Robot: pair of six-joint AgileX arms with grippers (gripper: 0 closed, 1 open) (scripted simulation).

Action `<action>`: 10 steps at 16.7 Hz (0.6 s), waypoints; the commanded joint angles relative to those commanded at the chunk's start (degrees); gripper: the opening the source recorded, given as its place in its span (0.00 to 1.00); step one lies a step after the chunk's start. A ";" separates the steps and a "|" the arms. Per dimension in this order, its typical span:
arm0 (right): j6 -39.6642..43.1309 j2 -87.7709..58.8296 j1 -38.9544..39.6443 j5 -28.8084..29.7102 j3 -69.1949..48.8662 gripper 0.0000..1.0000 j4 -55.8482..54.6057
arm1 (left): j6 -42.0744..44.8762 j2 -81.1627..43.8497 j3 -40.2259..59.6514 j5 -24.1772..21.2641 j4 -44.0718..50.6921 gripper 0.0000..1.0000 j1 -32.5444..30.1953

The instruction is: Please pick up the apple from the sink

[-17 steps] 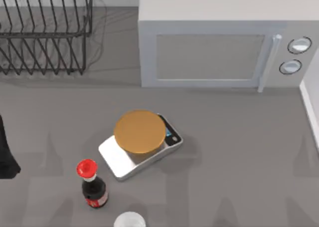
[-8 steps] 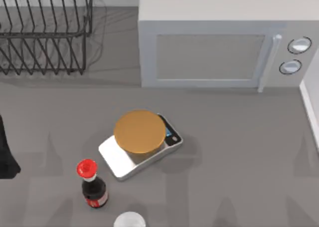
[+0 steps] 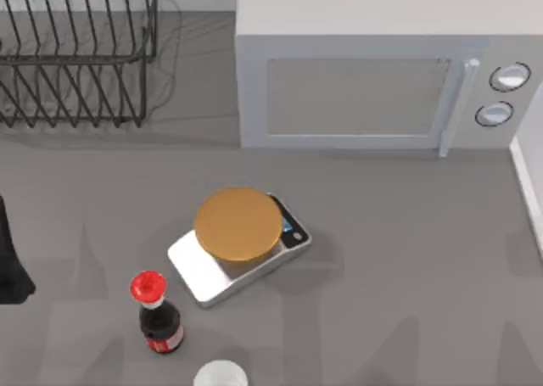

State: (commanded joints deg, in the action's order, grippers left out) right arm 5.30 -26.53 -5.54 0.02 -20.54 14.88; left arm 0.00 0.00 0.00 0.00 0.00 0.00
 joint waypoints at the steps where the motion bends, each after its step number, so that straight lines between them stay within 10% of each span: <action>1: 0.97 -5.42 -1.02 0.00 -3.78 1.00 2.74 | 0.00 0.00 0.00 0.00 0.00 1.00 0.00; 10: 10.03 -58.47 -10.49 0.03 -38.93 1.00 28.19 | 0.00 0.00 0.00 0.00 0.00 1.00 0.00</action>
State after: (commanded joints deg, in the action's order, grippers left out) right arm 15.33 -85.00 -16.02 0.05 -59.47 43.06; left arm 0.00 0.00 0.00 0.00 0.00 0.00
